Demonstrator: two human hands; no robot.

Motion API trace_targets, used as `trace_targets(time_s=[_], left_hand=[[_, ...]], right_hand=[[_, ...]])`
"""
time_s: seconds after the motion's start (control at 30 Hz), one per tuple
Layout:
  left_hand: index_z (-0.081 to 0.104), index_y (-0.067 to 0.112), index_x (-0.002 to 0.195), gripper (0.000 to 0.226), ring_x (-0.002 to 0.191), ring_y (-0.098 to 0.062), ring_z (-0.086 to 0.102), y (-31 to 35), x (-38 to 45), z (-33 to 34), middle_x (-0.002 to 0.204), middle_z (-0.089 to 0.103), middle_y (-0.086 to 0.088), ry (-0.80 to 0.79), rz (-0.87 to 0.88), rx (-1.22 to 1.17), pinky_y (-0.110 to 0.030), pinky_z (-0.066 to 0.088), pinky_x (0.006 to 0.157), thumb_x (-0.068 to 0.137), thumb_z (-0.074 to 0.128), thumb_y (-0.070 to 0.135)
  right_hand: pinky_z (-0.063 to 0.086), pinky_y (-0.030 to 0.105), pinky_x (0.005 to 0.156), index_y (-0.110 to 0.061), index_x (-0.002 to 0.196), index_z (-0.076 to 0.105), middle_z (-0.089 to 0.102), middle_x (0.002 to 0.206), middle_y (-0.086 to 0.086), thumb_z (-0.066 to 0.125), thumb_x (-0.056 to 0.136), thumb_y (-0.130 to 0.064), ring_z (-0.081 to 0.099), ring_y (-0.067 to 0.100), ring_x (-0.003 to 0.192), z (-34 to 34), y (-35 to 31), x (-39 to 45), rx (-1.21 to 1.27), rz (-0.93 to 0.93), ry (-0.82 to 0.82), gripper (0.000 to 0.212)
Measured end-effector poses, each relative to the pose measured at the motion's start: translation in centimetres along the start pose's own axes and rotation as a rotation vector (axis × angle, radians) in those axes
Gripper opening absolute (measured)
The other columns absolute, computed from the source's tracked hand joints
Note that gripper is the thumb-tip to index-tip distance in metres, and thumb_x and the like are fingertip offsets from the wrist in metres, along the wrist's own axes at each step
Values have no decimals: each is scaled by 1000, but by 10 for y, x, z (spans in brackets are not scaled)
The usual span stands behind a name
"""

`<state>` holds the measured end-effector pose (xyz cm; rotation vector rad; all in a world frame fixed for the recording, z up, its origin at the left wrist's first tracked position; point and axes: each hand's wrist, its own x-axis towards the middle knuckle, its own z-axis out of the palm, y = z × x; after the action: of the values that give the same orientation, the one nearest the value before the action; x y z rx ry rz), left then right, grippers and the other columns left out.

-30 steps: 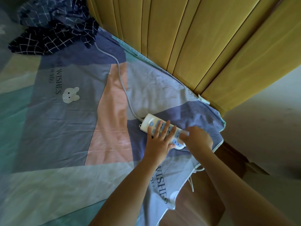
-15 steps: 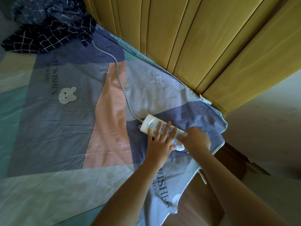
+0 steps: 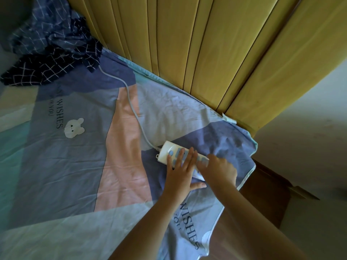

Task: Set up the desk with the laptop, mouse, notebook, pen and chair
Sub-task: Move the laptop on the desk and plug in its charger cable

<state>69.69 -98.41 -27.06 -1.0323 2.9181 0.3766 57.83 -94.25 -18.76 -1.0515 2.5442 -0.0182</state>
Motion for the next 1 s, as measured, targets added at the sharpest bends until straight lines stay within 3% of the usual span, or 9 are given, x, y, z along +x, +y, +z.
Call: trace_targets(time_s=[0.1,0.17,0.27,0.33,0.43,0.53,0.63,0.7,1.0], left_hand=[[27,8,147,101,141,-27,33,11,-2,-16,155,31,-7,87,94,29,-62,26,109,72,34,74],[21,10,149,97,143,-22,29,13,-4,-22,157,28,-5,169,165,48,-62,25,110,75,43,68],[22,17,151,91,144,-17,27,21,-2,-32,157,27,-2,268,277,56,-57,25,111,80,63,56],[21,21,152,81,145,-15,24,39,0,-40,158,26,-1,291,332,27,-56,23,112,87,61,45],[29,18,149,71,145,-15,24,62,8,-51,157,28,0,306,414,2,-59,21,112,86,62,26],[43,17,143,55,142,-14,30,93,14,-64,153,36,2,331,553,-48,-52,26,111,89,49,9],[52,17,138,44,139,-13,36,136,17,-82,149,43,3,356,632,-111,-45,32,108,100,31,11],[49,17,139,44,139,-13,37,166,19,-92,149,43,3,385,684,-127,-43,34,108,100,32,9],[45,14,140,43,134,-16,44,333,15,-131,145,48,-1,549,904,-269,-39,44,103,97,51,10]], right_hand=[[52,37,60,-26,146,26,54,134,8,57,85,-52,69,33,81,0,27,-19,127,-230,182,72],[50,31,43,-30,149,13,47,142,8,69,81,-34,68,26,63,1,38,-32,133,-391,222,88],[33,21,28,-25,150,16,49,141,13,70,59,8,54,19,38,10,56,-47,55,-469,339,111],[32,21,27,-22,149,19,53,137,14,67,55,12,52,17,35,9,77,-56,4,-455,435,110],[42,24,37,-19,144,34,60,131,13,63,62,6,56,18,45,-2,104,-63,-35,-432,568,91],[55,32,62,-16,137,49,59,132,11,68,72,-1,65,23,73,-24,132,-74,-62,-433,654,68],[52,40,84,-13,134,53,61,130,7,44,91,-7,65,25,100,-51,170,-89,-84,-437,699,45],[51,43,89,-10,132,55,61,130,6,32,97,-9,63,23,111,-75,199,-102,-96,-431,719,42],[40,51,101,-7,124,62,66,122,6,53,87,-3,64,23,110,-170,322,-175,-378,-345,921,38]])
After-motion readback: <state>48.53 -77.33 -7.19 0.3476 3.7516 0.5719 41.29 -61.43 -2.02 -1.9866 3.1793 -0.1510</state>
